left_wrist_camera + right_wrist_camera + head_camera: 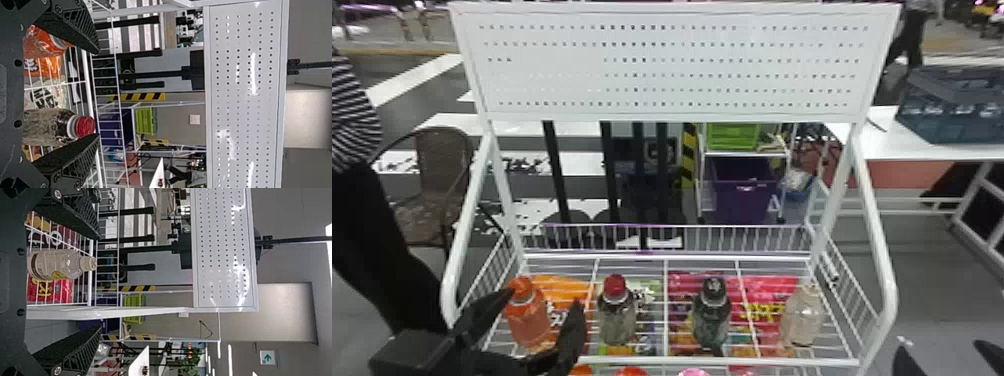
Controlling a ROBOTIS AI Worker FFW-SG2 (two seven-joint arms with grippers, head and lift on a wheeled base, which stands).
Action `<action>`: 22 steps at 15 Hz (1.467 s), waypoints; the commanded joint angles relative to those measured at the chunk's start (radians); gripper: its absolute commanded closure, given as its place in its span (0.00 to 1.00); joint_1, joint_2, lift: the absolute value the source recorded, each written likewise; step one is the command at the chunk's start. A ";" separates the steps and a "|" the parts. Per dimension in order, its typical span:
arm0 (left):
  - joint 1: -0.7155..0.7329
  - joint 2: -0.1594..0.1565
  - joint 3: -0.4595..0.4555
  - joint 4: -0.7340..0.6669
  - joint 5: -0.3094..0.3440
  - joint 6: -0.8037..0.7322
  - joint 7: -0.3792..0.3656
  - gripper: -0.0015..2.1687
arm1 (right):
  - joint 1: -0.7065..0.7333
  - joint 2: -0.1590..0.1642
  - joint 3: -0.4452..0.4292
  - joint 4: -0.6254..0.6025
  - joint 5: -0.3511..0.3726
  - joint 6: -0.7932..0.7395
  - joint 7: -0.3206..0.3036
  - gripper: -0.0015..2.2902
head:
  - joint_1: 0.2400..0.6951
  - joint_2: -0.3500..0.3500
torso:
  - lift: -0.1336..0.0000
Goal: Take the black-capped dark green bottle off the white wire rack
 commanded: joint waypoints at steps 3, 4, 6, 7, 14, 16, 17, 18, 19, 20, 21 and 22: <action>0.002 0.000 -0.001 -0.003 0.000 0.000 0.000 0.07 | 0.012 0.001 -0.003 -0.004 0.000 -0.019 0.000 0.04 | 0.57 0.50 | 1.00; 0.002 -0.002 0.000 -0.004 0.000 0.000 0.000 0.07 | 0.015 0.001 -0.003 -0.006 0.000 -0.019 0.000 0.04 | 0.57 0.50 | 1.00; 0.002 0.000 0.003 -0.004 0.000 0.000 0.000 0.07 | 0.018 -0.001 -0.004 -0.007 0.000 -0.019 0.000 0.04 | 0.57 0.50 | 1.00; 0.002 -0.002 0.003 -0.004 0.000 0.000 0.000 0.07 | 0.018 -0.001 -0.004 -0.007 -0.002 -0.019 0.000 0.04 | 0.57 0.50 | 1.00; 0.005 -0.002 0.002 0.003 0.000 -0.012 0.000 0.07 | -0.017 0.018 0.055 0.142 0.035 -0.147 0.000 0.04 | 0.57 0.50 | 1.00; 0.005 -0.003 -0.001 0.005 0.000 -0.009 0.003 0.07 | -0.063 0.035 0.127 0.292 0.063 -0.304 0.000 0.04 | 0.57 0.50 | 1.00; 0.005 -0.003 -0.004 0.003 0.000 -0.009 0.003 0.07 | -0.096 0.038 0.164 0.378 0.067 -0.393 -0.002 0.04 | 0.57 0.50 | 1.00; 0.004 -0.003 -0.006 0.005 -0.001 -0.009 0.003 0.07 | -0.134 0.039 0.206 0.464 0.069 -0.470 -0.003 0.05 | 0.57 0.50 | 1.00; 0.002 -0.003 -0.007 0.005 -0.001 -0.009 0.003 0.07 | -0.168 0.039 0.233 0.521 0.075 -0.503 -0.009 0.05 | 0.57 0.50 | 1.00; -0.004 -0.003 -0.006 0.006 -0.001 -0.006 0.003 0.07 | -0.211 0.039 0.259 0.576 0.083 -0.506 -0.020 0.05 | 0.57 0.50 | 1.00; -0.008 -0.003 -0.006 0.009 -0.001 0.000 0.003 0.07 | -0.258 0.039 0.279 0.625 0.087 -0.503 -0.021 0.05 | 0.57 0.50 | 1.00; -0.011 -0.003 -0.006 0.012 -0.001 0.000 0.003 0.07 | -0.303 0.039 0.295 0.662 0.093 -0.494 -0.037 0.05 | 0.57 0.50 | 1.00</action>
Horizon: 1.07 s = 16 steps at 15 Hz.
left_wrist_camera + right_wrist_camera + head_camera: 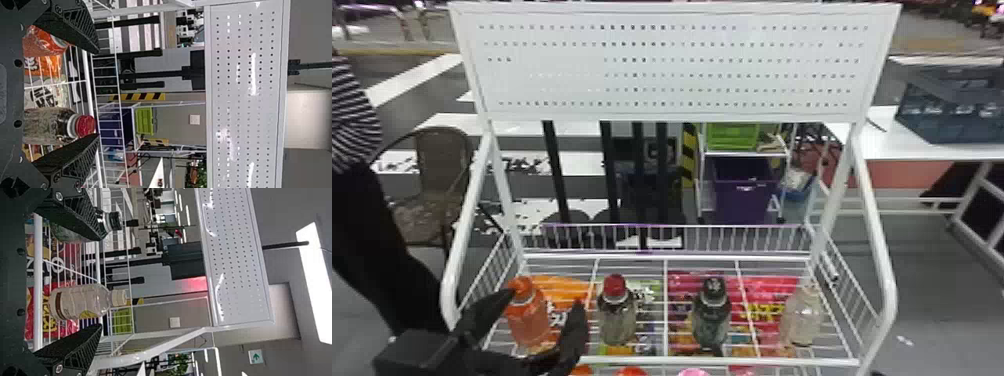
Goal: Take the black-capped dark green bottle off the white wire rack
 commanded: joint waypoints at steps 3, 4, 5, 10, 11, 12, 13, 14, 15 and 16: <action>-0.014 0.000 0.000 0.023 0.000 0.003 0.000 0.07 | -0.211 0.002 0.110 0.166 0.086 0.119 -0.056 0.05 | 0.57 0.50 | 1.00; -0.018 0.000 0.000 0.030 0.000 0.003 0.000 0.07 | -0.263 0.003 0.133 0.208 0.097 0.153 -0.064 0.05 | 0.57 0.50 | 1.00; -0.021 0.000 0.000 0.036 0.000 0.003 0.000 0.07 | -0.306 0.014 0.150 0.237 0.097 0.178 -0.064 0.05 | 0.57 0.50 | 1.00; -0.047 0.002 0.010 0.056 0.009 0.015 -0.002 0.07 | -0.458 0.057 0.225 0.386 0.144 0.227 -0.089 0.06 | 0.57 0.50 | 1.00; -0.048 0.002 0.011 0.057 0.009 0.015 -0.002 0.07 | -0.487 0.072 0.230 0.413 0.160 0.227 -0.101 0.06 | 0.57 0.50 | 1.00; -0.053 0.003 0.011 0.062 0.011 0.015 -0.003 0.07 | -0.514 0.084 0.239 0.444 0.170 0.227 -0.116 0.06 | 0.57 0.50 | 1.00; -0.056 0.003 0.013 0.070 0.012 0.015 -0.003 0.07 | -0.539 0.094 0.240 0.469 0.175 0.227 -0.116 0.06 | 0.57 0.50 | 1.00; -0.059 0.006 0.014 0.074 0.014 0.015 -0.005 0.07 | -0.563 0.098 0.248 0.493 0.187 0.227 -0.133 0.06 | 0.57 0.50 | 1.00; -0.059 0.008 0.016 0.085 0.017 0.015 -0.006 0.07 | -0.588 0.098 0.254 0.524 0.203 0.227 -0.144 0.06 | 0.57 0.50 | 1.00; -0.059 0.009 0.017 0.089 0.018 0.015 -0.008 0.07 | -0.602 0.098 0.254 0.541 0.207 0.230 -0.144 0.06 | 0.57 0.50 | 1.00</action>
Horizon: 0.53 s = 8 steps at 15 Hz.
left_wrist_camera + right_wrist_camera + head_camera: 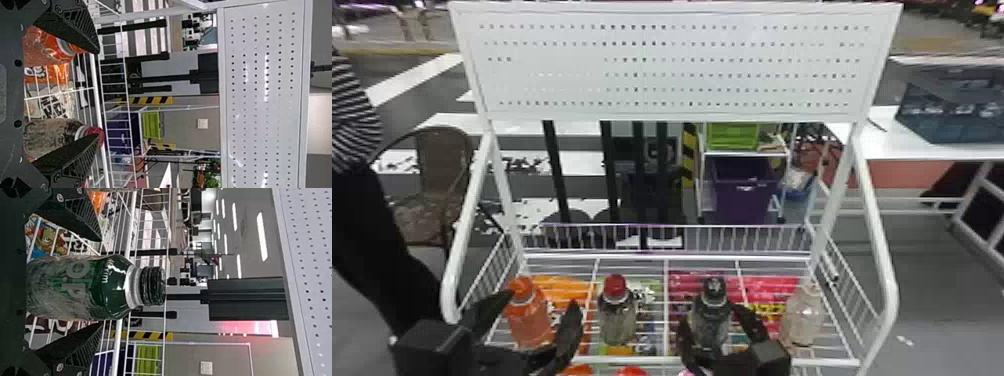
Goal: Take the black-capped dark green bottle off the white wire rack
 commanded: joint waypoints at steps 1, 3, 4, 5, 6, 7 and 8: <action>-0.001 0.005 0.004 0.012 0.007 -0.003 -0.001 0.07 | -0.039 0.005 0.004 0.041 0.012 0.017 -0.005 0.06 | 0.57 0.50 | 1.00; 0.001 0.005 0.011 0.013 0.008 -0.006 -0.001 0.07 | -0.046 0.005 0.011 0.038 0.014 0.051 -0.027 0.25 | 0.57 0.50 | 1.00; 0.001 0.006 0.013 0.012 0.010 -0.009 -0.001 0.07 | -0.042 0.005 0.011 0.031 0.014 0.054 -0.030 0.39 | 0.57 0.50 | 1.00; 0.001 0.006 0.013 0.012 0.011 -0.009 -0.001 0.07 | -0.036 0.005 0.013 0.026 0.017 0.057 -0.036 0.48 | 0.57 0.50 | 1.00; 0.001 0.005 0.013 0.010 0.011 -0.009 -0.001 0.07 | -0.026 0.005 0.013 0.006 0.018 0.057 -0.039 0.50 | 0.57 0.50 | 1.00; 0.001 0.005 0.013 0.010 0.013 -0.009 -0.001 0.07 | -0.008 0.005 0.010 -0.031 0.017 0.072 -0.043 0.50 | 0.57 0.50 | 1.00; 0.001 0.005 0.013 0.010 0.013 -0.009 -0.001 0.07 | 0.014 0.005 0.010 -0.083 0.017 0.100 -0.047 0.50 | 0.57 0.50 | 1.00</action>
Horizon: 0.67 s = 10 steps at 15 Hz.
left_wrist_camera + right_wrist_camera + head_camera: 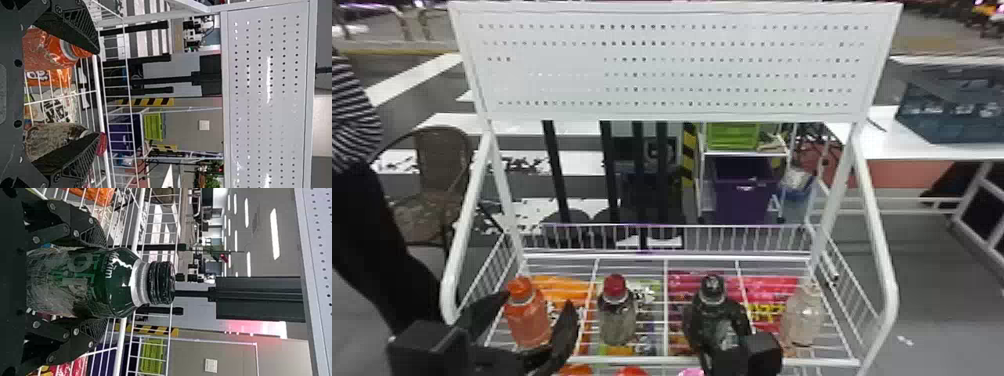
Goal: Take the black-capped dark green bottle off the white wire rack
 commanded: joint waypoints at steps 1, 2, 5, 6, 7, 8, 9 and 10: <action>0.000 -0.002 -0.001 -0.002 0.001 0.000 0.000 0.07 | 0.043 0.004 0.000 -0.113 0.001 0.070 -0.003 0.50 | 0.57 0.50 | 1.00; 0.000 -0.002 -0.003 -0.006 0.001 0.003 0.000 0.07 | 0.071 -0.003 0.002 -0.190 0.012 0.141 -0.003 0.50 | 0.57 0.50 | 1.00; 0.011 -0.003 -0.003 -0.023 0.001 0.003 0.003 0.07 | 0.187 -0.041 -0.003 -0.443 0.015 0.285 -0.003 0.50 | 0.57 0.50 | 1.00; 0.014 -0.003 -0.003 -0.029 -0.001 0.003 0.003 0.07 | 0.230 -0.069 -0.003 -0.529 0.009 0.294 -0.003 0.50 | 0.57 0.50 | 1.00; 0.017 -0.003 -0.003 -0.031 -0.001 0.000 0.005 0.07 | 0.285 -0.095 -0.018 -0.615 -0.007 0.294 -0.003 0.50 | 0.57 0.50 | 1.00; 0.018 -0.003 -0.003 -0.031 -0.001 -0.003 0.005 0.07 | 0.342 -0.124 -0.041 -0.698 -0.011 0.297 -0.003 0.50 | 0.57 0.50 | 1.00; 0.018 -0.005 -0.003 -0.031 -0.001 -0.006 0.006 0.07 | 0.399 -0.149 -0.066 -0.770 -0.017 0.300 -0.003 0.50 | 0.57 0.50 | 1.00; 0.018 -0.006 -0.003 -0.031 -0.001 -0.009 0.006 0.07 | 0.450 -0.163 -0.103 -0.822 -0.022 0.297 -0.003 0.50 | 0.57 0.50 | 1.00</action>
